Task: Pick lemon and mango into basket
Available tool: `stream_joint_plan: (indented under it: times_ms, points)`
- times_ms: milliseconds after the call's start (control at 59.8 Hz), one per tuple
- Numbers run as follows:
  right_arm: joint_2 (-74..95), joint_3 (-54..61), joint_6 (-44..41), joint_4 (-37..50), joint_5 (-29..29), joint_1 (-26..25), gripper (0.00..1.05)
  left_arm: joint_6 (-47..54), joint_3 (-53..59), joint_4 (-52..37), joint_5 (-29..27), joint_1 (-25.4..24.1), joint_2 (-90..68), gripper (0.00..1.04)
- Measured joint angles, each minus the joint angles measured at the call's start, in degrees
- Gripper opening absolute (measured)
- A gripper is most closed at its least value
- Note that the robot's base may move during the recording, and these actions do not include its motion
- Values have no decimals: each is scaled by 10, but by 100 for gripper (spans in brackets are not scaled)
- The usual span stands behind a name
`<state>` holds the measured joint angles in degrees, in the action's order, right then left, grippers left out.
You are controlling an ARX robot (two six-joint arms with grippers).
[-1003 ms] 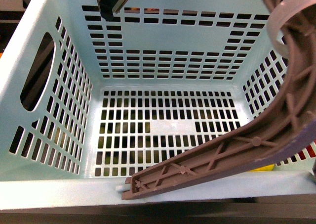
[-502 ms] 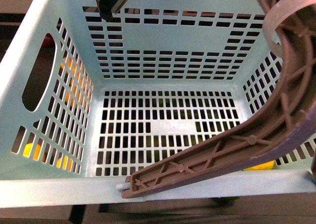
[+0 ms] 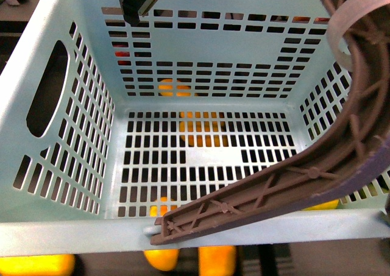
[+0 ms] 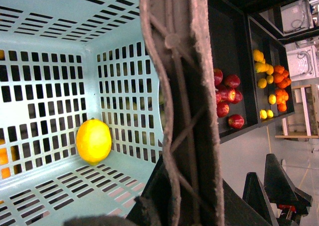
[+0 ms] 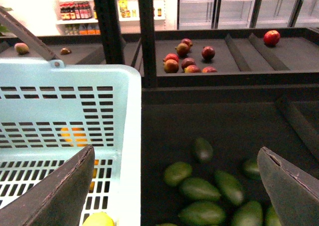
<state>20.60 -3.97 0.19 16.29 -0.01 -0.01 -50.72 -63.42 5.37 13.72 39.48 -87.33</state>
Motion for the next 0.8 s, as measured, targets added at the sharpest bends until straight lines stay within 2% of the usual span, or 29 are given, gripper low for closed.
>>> stream_joint_plan:
  times_ms: [803]
  points:
    - [0,0,0,0,-1,0,96,-1,0,0,-1,0,0,5]
